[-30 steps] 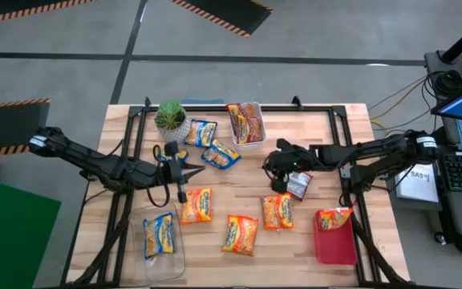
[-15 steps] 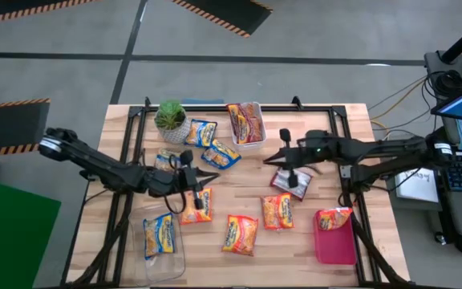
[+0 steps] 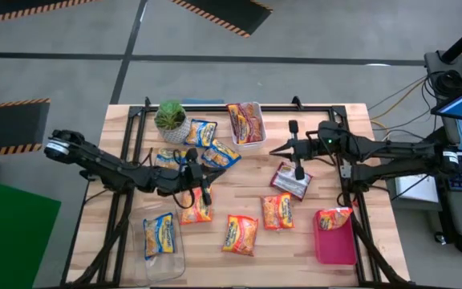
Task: Sort Maruchan noodles
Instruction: Put the right blue noodle pack into the transparent bin
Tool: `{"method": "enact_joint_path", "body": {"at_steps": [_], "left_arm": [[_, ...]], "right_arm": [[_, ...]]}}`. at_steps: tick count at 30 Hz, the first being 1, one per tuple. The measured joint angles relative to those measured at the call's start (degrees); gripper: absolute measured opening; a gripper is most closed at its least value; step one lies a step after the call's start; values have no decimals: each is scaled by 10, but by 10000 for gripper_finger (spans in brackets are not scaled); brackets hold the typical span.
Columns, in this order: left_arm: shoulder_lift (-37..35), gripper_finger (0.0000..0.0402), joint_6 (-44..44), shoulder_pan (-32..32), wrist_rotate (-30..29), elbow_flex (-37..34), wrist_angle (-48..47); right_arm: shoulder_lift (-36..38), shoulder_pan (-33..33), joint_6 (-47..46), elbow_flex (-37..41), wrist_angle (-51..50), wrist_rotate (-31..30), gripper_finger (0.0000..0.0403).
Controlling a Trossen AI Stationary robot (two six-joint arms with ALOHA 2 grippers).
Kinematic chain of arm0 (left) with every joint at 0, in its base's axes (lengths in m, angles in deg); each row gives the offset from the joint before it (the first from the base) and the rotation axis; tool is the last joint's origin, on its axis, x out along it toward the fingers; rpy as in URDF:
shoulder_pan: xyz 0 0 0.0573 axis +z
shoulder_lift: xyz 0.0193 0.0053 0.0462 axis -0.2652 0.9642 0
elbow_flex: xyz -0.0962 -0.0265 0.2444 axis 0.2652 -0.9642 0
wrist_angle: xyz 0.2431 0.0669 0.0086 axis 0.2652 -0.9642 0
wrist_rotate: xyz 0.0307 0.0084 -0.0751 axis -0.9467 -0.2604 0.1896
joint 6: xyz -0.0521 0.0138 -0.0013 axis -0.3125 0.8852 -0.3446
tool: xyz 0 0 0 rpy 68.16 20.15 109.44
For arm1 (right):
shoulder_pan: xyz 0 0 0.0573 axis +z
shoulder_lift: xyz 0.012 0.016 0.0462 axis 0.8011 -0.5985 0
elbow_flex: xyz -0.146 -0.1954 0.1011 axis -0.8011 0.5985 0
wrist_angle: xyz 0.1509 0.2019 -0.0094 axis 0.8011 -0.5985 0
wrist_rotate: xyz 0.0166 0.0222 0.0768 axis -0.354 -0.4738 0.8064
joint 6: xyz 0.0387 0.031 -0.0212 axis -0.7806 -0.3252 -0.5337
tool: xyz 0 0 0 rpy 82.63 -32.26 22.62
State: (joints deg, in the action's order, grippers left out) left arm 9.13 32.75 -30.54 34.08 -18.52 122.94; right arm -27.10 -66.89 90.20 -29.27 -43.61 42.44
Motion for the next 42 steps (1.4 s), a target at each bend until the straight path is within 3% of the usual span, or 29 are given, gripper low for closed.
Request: {"method": "enact_joint_path", "body": {"at_steps": [5,7,12,14,16,21,26,30,33,37,40,42], "left_arm": [[9,25,-16,20,3,0,-4],[15,44,-20,28,4,0,-4],[35,99,-32,48,4,0,-7],[48,118,-42,50,5,0,-8],[65,134,-53,52,8,0,-8],[120,155,-67,53,10,19,-17],[146,160,-53,57,10,62,-119],[148,159,-63,65,9,80,-188],[148,158,-62,68,16,79,-205],[148,158,-59,71,19,78,-221],[149,158,-58,73,19,78,-221],[149,158,-58,75,20,78,-221]], "right_arm": [[6,-21,-38,1,18,-28,9],[7,-32,-79,1,39,-106,9],[1,-45,-148,1,20,-369,9],[1,-46,-145,1,11,-416,9],[1,-44,-133,1,7,-409,9],[8,-44,-121,1,15,-292,9],[26,-44,-148,1,19,-277,9],[42,-43,-156,1,17,-201,9],[52,-43,-160,1,20,-196,9],[63,-40,-163,1,32,-87,9],[70,-42,-180,0,39,-156,9],[70,-43,-168,4,30,-149,9]]}}
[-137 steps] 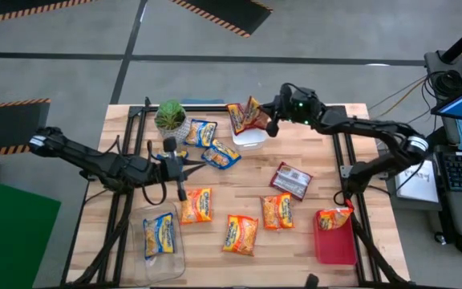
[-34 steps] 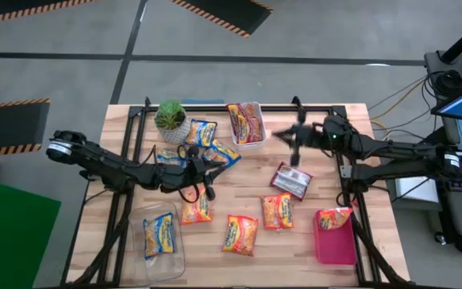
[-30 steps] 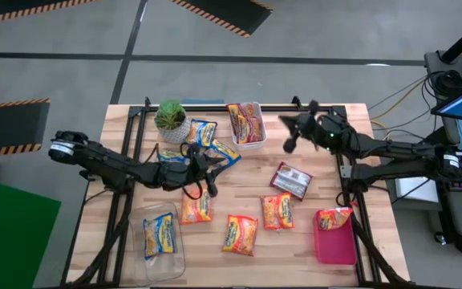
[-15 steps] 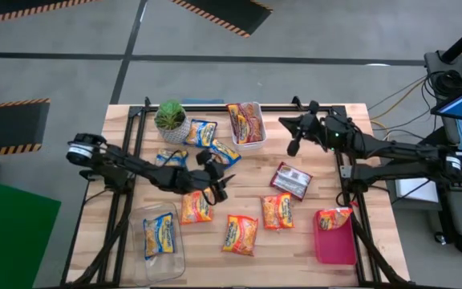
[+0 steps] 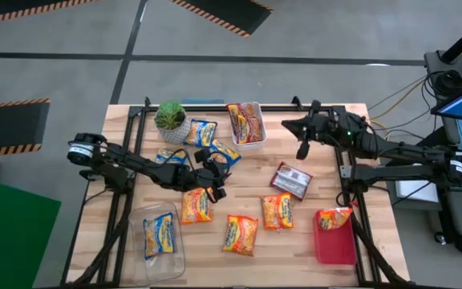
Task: Sort Maruchan noodles
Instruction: Put the right blue noodle pack into the transparent bin
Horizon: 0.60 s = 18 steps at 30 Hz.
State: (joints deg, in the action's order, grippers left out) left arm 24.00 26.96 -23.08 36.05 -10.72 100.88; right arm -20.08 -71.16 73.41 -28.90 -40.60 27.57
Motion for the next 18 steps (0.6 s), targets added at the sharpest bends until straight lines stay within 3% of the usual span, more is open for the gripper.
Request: {"method": "enact_joint_path", "body": {"at_steps": [18], "left_arm": [[19,158,1,22,0,-9,-2]], "right_arm": [[-3,2,7,1,-25,-6,9]]}}
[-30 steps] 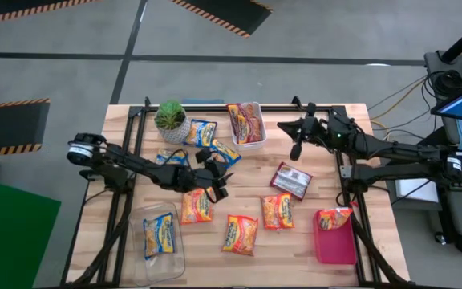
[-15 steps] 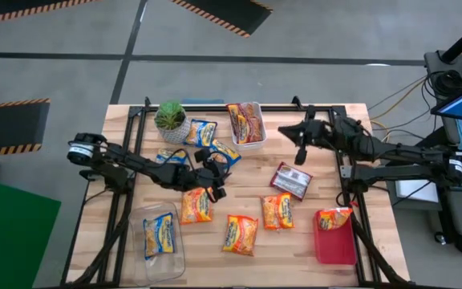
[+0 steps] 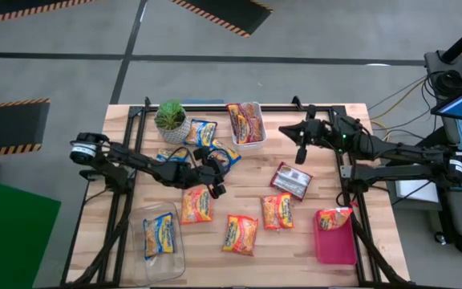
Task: Sort Maruchan noodles
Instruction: Put the right blue noodle pack into the transparent bin
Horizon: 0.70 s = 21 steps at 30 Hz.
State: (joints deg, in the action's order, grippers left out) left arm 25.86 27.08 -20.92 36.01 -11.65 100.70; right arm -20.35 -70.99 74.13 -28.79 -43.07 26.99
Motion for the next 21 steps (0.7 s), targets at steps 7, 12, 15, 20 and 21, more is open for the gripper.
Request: {"method": "enact_joint_path", "body": {"at_steps": [7,12,15,20,21], "left_arm": [[61,158,-23,2,-16,-1,3],[80,148,-63,10,-21,-1,2],[88,121,-79,11,-21,-1,-2],[91,32,-94,12,-21,-1,-10],[90,16,-95,12,-21,-1,-10]], "right_arm": [[0,0,2,0,-4,0,9],[0,0,2,0,-7,0,9],[0,0,2,0,-8,0,9],[0,0,2,0,-11,0,9],[0,0,2,0,-12,0,9]]}}
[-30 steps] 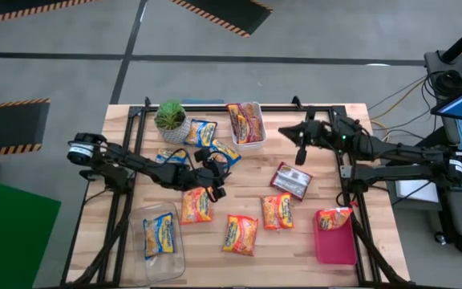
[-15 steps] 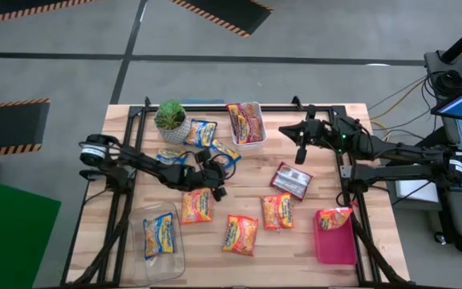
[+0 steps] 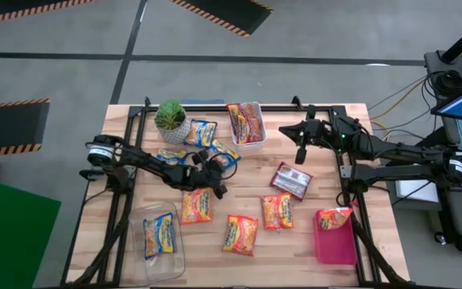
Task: Sort Maruchan noodles
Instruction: Put the right blue noodle pack into the transparent bin
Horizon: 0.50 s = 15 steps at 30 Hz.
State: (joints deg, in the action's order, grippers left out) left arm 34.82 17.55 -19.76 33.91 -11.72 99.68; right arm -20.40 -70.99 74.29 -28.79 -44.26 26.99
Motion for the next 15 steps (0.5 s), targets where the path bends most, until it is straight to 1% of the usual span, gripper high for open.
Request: {"method": "enact_joint_path", "body": {"at_steps": [1,3,4,5,8,9,11,13,15], "left_arm": [[-1,9,-3,0,0,0,0],[-5,8,-7,0,3,0,0],[-10,5,-4,-1,15,0,1],[-15,3,3,-4,42,0,7],[-35,1,34,-16,152,0,56],[-40,1,45,-22,169,0,71],[-49,0,61,-31,172,1,76],[-55,0,75,-33,159,0,69],[-60,0,87,-32,152,0,70]], "right_arm": [[0,0,0,0,-1,0,9],[0,0,5,0,-2,0,9],[0,0,6,0,-2,0,9],[0,0,6,0,-2,0,9],[0,0,5,0,-3,0,9],[0,0,2,0,-4,0,9],[0,0,-9,0,-10,0,9],[-3,0,-26,3,-19,4,9],[-9,0,-53,15,-21,24,9]]}}
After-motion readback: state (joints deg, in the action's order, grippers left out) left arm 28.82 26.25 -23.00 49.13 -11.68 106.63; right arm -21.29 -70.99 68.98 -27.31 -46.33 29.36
